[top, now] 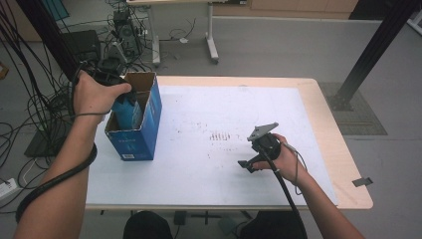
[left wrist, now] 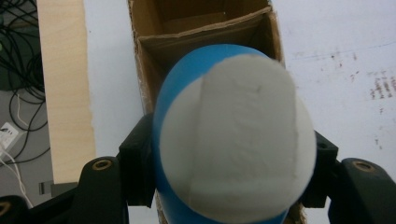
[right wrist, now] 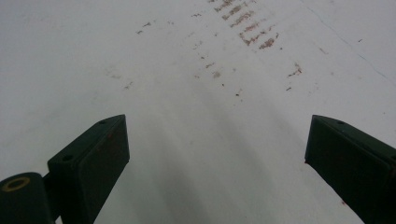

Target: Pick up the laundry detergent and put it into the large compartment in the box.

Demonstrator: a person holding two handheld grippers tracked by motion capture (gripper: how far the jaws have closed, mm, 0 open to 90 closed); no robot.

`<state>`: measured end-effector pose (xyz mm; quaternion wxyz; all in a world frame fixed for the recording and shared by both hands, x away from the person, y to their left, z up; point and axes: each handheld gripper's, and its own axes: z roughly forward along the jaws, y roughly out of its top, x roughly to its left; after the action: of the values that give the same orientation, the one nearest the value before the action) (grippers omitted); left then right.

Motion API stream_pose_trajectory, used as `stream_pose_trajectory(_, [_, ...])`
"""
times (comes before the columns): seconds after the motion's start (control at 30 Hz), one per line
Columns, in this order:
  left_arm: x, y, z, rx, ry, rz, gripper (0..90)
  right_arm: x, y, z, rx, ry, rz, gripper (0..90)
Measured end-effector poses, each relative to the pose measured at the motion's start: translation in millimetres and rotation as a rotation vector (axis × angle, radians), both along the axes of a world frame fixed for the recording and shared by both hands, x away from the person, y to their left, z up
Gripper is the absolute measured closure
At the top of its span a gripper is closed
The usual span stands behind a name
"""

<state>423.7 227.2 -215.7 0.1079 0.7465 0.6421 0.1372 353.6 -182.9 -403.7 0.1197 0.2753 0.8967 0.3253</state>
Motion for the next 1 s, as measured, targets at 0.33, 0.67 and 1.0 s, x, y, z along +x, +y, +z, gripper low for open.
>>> stream_pose_trajectory(0.33, [0.3, 0.1, -23.6, -0.013, 0.025, 0.006, 37.7, 0.0, 0.9, -2.0, -0.008, 0.009, 0.001, 6.1])
stream_pose_trajectory(0.67, [0.8, -1.3, -40.3, -0.003, 0.044, 0.003, 37.7, -0.2, 1.2, -2.7, -0.006, 0.006, 0.000, 6.1])
stream_pose_trajectory(1.0, [1.0, -3.8, -49.6, -0.001, 0.064, -0.005, 37.7, -1.2, 1.7, -2.4, -0.004, 0.008, -0.001, 6.1])
